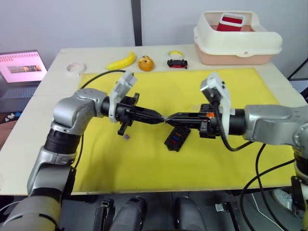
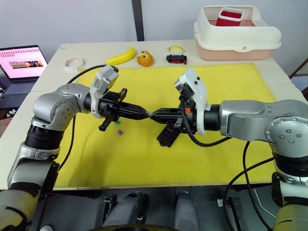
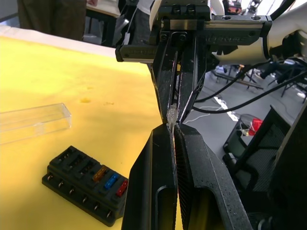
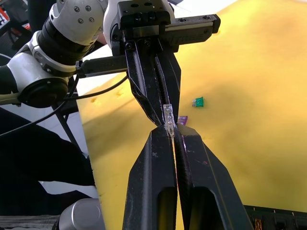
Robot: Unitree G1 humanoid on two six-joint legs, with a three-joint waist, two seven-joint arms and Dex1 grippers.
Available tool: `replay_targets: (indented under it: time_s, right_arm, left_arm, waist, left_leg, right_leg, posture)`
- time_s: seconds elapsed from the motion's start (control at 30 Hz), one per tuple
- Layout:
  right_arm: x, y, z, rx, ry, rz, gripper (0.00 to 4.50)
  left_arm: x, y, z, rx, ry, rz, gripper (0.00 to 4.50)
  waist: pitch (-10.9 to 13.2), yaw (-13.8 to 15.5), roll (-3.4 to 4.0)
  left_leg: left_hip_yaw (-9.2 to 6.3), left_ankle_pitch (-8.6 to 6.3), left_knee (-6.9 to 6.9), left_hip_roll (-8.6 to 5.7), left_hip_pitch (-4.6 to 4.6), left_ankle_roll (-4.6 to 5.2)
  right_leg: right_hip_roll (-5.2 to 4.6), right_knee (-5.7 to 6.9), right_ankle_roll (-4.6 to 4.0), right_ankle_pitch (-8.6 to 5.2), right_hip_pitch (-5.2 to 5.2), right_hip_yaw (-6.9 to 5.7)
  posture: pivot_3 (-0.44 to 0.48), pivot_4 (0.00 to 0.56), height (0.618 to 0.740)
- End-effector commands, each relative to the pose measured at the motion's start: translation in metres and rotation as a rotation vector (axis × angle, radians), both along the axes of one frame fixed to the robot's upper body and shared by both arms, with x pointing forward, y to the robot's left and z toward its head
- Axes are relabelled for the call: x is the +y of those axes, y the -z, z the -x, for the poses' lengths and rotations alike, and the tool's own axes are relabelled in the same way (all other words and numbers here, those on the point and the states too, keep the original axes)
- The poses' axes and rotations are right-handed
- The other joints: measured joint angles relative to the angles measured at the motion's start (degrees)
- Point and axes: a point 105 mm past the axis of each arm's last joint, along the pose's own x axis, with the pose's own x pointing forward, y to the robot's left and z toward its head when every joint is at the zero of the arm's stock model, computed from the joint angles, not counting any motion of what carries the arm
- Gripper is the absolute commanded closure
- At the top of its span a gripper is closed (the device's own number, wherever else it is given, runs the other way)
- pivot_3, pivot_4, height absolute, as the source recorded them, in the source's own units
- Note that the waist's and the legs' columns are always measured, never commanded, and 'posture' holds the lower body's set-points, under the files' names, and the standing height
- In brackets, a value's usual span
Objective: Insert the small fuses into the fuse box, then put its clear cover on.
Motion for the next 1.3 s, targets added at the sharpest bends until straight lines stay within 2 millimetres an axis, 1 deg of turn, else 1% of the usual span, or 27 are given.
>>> replay_targets:
  time_s: [0.03,0.07,0.1,0.13,0.17,0.2,0.27,0.37,0.47,0.53,0.63,0.73,0.83,0.97,1.07,1.3]
  right_arm:
    - [0.003,-0.013,0.006,-0.068,-0.03,-0.004,4.48]
    - [0.002,-0.013,0.006,-0.084,-0.029,0.017,4.48]
    - [0.001,-0.011,0.006,-0.1,-0.027,0.044,4.5]
    - [-0.001,-0.007,0.005,-0.13,-0.017,0.092,4.5]
    - [-0.003,-0.004,0.004,-0.152,-0.01,0.124,4.5]
    - [-0.006,0.003,0.002,-0.18,0.007,0.182,4.5]
    - [-0.01,0.011,-0.001,-0.212,0.018,0.242,4.5]
    - [-0.02,0.029,-0.015,-0.264,0.08,0.314,4.5]
    - [-0.033,0.052,-0.022,-0.258,0.113,0.362,4.5]
    - [-0.037,0.058,-0.026,-0.267,0.13,0.371,4.5]
    - [-0.042,0.061,-0.033,-0.25,0.168,0.331,4.5]
    - [-0.047,0.067,-0.038,-0.244,0.191,0.329,4.5]
    - [-0.047,0.066,-0.039,-0.235,0.203,0.299,4.5]
    - [-0.049,0.067,-0.04,-0.23,0.211,0.296,4.5]
    - [-0.049,0.068,-0.039,-0.223,0.211,0.292,4.5]
    - [-0.048,0.074,-0.038,-0.208,0.21,0.294,4.5]
  left_arm:
    - [0.0,0.001,0.002,-0.07,-0.005,-0.041,4.5]
    - [0.0,0.003,0.0,-0.086,-0.013,-0.055,4.5]
    - [0.0,0.005,-0.001,-0.102,-0.019,-0.067,3.85]
    - [0.0,0.007,-0.002,-0.13,-0.026,-0.084,3.58]
    - [0.001,0.009,-0.003,-0.15,-0.03,-0.096,3.12]
    - [0.001,0.013,-0.006,-0.193,-0.038,-0.118,2.64]
    - [0.001,0.018,-0.008,-0.241,-0.043,-0.142,1.57]
    - [-0.001,0.028,-0.013,-0.313,-0.044,-0.172,0.08]
    - [-0.001,0.037,-0.014,-0.341,-0.037,-0.191,0.02]
    - [-0.001,0.04,-0.014,-0.356,-0.032,-0.199,0.02]
    - [0.0,0.043,-0.015,-0.376,-0.028,-0.215,0.02]
    - [0.0,0.045,-0.015,-0.386,-0.024,-0.223,0.02]
    - [-0.003,0.046,-0.016,-0.396,-0.026,-0.218,0.02]
    - [-0.009,0.054,-0.02,-0.407,-0.036,-0.237,0.02]
    - [-0.013,0.056,-0.023,-0.411,-0.045,-0.235,0.02]
    - [-0.012,0.058,-0.023,-0.415,-0.046,-0.238,0.02]
  waist:
    - [0.0,0.0,0.0]
    - [0.0,0.0,0.0]
    - [0.0,0.0,0.01]
    - [0.0,0.0,0.02]
    - [0.0,0.1,0.01]
    - [0.0,0.1,0.01]
    - [0.0,0.2,0.01]
    - [0.0,0.3,0.0]
    - [0.0,0.4,0.0]
    - [0.0,0.4,0.0]
    - [0.0,0.2,0.0]
    - [0.0,0.3,0.0]
    - [0.0,0.4,0.0]
    - [0.0,0.4,0.0]
    - [0.0,0.4,0.0]
    - [0.0,0.4,0.0]
  left_leg:
    - [0.0,0.0,0.0,0.0,0.0,0.0]
    - [0.0,0.0,0.0,0.0,0.0,0.0]
    - [0.0,0.0,0.0,0.0,0.0,0.0]
    - [0.01,0.0,0.0,0.0,0.0,0.0]
    - [0.01,0.0,0.0,0.0,0.0,0.0]
    - [0.0,0.0,0.0,0.0,0.0,0.0]
    - [0.01,0.0,0.0,0.0,0.0,0.0]
    - [0.03,0.0,0.02,-0.01,0.0,0.0]
    - [0.06,0.0,0.02,-0.02,0.0,0.0]
    - [0.05,0.0,0.02,-0.02,0.0,0.0]
    - [0.05,0.0,0.03,-0.01,0.0,0.0]
    - [0.03,0.0,0.01,0.01,0.01,-0.01]
    - [0.04,0.0,0.01,-0.01,0.0,-0.01]
    - [0.03,0.0,0.02,0.0,0.0,-0.01]
    - [0.03,0.0,0.03,-0.01,0.0,-0.01]
    - [0.02,0.0,0.02,0.0,0.0,-0.01]
  right_leg:
    - [0.0,0.0,0.0,0.0,0.0,0.0]
    - [0.0,0.0,0.0,0.0,0.0,0.0]
    - [0.0,0.0,0.0,0.0,0.0,0.0]
    - [0.0,0.0,0.0,0.0,0.0,0.0]
    - [0.0,0.0,0.0,0.0,-0.01,0.0]
    - [0.02,0.0,0.0,0.0,-0.01,0.0]
    - [0.02,-0.01,0.0,0.0,-0.01,0.0]
    - [0.02,0.01,0.01,0.0,0.0,0.0]
    - [0.02,0.0,0.01,0.0,0.0,0.0]
    - [0.02,0.01,0.01,0.0,-0.01,0.01]
    - [0.02,0.03,0.01,0.0,-0.01,0.01]
    - [0.02,0.03,0.01,0.0,-0.01,0.0]
    - [0.02,0.01,0.01,0.0,-0.01,0.01]
    - [0.02,0.02,0.01,0.0,0.01,0.0]
    - [0.02,0.02,0.01,0.0,0.01,0.0]
    - [0.02,0.03,0.01,0.0,0.01,0.0]
  posture:
    - [0.0,0.15,0.74]
    - [0.0,0.15,0.74]
    - [0.0,0.15,0.74]
    - [0.0,0.15,0.74]
    - [0.0,0.15,0.74]
    - [0.0,0.15,0.74]
    - [0.0,0.15,0.74]
    - [0.0,0.15,0.74]
    - [0.0,0.15,0.74]
    - [0.0,0.15,0.74]
    - [0.0,0.15,0.74]
    - [0.0,0.15,0.74]
    - [0.0,0.15,0.74]
    - [0.0,0.15,0.74]
    - [0.0,0.15,0.74]
    - [0.0,0.15,0.74]
